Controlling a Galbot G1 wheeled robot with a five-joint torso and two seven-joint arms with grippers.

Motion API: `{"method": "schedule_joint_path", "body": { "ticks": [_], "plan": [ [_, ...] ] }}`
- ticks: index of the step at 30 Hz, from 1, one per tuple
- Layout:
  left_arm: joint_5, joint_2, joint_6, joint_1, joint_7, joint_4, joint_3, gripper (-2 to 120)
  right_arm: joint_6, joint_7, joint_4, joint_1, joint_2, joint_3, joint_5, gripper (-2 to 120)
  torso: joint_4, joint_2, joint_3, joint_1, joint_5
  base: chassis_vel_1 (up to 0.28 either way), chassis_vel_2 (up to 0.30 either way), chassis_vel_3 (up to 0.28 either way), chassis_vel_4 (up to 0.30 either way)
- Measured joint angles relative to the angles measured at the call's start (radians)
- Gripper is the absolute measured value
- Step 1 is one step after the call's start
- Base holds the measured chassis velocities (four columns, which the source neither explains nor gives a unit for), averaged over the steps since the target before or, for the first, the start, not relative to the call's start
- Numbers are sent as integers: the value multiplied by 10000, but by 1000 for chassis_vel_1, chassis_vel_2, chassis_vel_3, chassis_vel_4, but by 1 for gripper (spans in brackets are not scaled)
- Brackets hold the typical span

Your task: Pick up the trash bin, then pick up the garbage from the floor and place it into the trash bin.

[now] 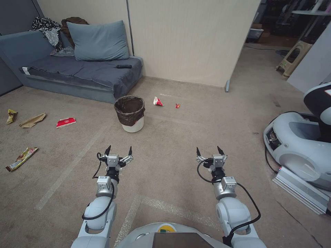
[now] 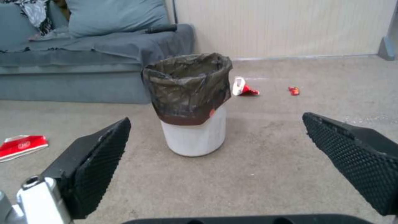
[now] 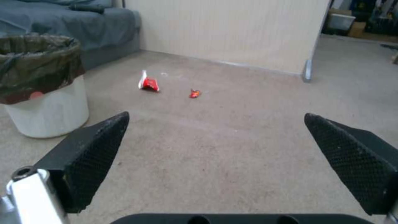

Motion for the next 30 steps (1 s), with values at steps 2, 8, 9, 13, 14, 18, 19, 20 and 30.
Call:
{"method": "schedule_joint_path", "body": {
  "ticks": [2,8,9,13,14,18,19,20,30],
  "plan": [
    [0,0,0,0,0,0,0,100,0,0,0,0,0,0,0,100,0,0,0,0,0,0,0,0,0],
    [0,0,0,0,0,0,0,100,0,0,0,0,0,0,0,100,0,0,0,0,0,0,0,0,0],
    [0,0,0,0,0,0,0,100,0,0,0,0,0,0,0,100,0,0,0,0,0,0,0,0,0],
    [0,0,0,0,0,0,0,100,0,0,0,0,0,0,0,100,0,0,0,0,0,0,0,0,0],
    [0,0,1,0,0,0,0,100,0,0,0,0,0,0,0,100,0,0,0,0,0,0,0,0,0],
    [-37,131,279,-22,-189,-221,-29,100,97,83,49,-31,65,29,-114,100,1,0,1,0,-3,0,0,0,0],
    [-37,131,279,-22,-189,-221,-29,100,97,83,49,-31,65,29,-114,100,1,0,1,0,-3,0,0,0,0],
    [-35,136,257,-32,-182,-231,-67,100,252,205,140,-86,158,88,-283,100,-1,0,-1,0,6,0,0,0,0],
    [-478,841,2050,-169,-1321,-1409,-175,100,1883,1481,1002,-472,1112,578,-1690,100,2,0,0,0,1,0,0,0,0]
  ]
}}
